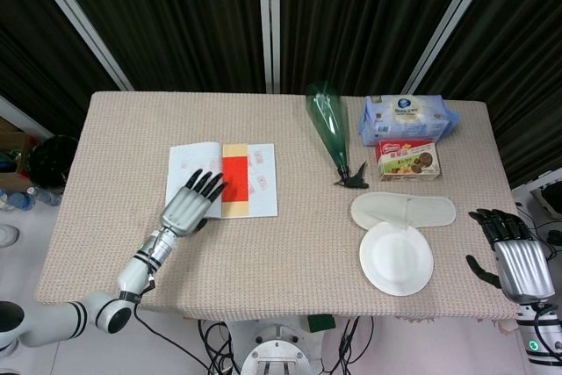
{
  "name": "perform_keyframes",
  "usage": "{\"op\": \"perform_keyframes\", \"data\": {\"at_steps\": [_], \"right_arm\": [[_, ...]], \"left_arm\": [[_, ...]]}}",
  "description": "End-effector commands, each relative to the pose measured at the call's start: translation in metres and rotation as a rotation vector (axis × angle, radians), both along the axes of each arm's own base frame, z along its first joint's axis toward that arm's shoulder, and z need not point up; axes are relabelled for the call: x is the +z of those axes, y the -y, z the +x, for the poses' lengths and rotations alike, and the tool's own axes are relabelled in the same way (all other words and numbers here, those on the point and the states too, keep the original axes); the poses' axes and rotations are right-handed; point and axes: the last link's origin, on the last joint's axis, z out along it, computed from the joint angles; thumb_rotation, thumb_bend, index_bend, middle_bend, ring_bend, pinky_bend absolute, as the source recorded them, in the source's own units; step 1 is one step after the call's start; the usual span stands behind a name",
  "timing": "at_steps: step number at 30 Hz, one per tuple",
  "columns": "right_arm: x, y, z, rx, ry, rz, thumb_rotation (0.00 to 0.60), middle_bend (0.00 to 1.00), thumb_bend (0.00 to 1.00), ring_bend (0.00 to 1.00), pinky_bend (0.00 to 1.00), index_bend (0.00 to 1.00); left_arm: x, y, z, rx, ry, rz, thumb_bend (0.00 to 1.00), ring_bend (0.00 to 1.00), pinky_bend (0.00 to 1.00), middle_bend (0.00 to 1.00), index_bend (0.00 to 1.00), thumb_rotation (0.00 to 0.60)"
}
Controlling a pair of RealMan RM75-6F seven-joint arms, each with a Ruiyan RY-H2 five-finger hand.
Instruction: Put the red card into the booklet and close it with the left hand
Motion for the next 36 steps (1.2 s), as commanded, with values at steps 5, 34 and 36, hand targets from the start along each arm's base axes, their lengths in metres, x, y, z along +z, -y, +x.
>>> {"op": "perform_keyframes", "data": {"at_steps": [5,34,36], "right_arm": [[0.0,0.0,0.001,0.001,-0.004,0.0,0.6,0.17,0.21,0.14,0.2,0.21],[0.001,-0.002,0.001,0.0,-0.001,-0.007,0.6,0.17,0.21,0.14,0.2,0.21],[0.001,-0.002,0.001,0.0,-0.001,-0.007,0.6,0.17,0.21,0.14,0.2,0.21]], "left_arm": [[-0.004,-0.001,-0.004,-0.01,-0.009,0.017,0.23,0.0,0.04,0.0,0.05,0.6],[-0.003,-0.005,-0.02,0.067,-0.004,0.034,0.23,0.0,0.04,0.0,0.05,0.6],[-0.005,-0.007,-0.018,0.07,0.008,0.037,0.23,0.0,0.05,0.0,0.05,0.6]]}}
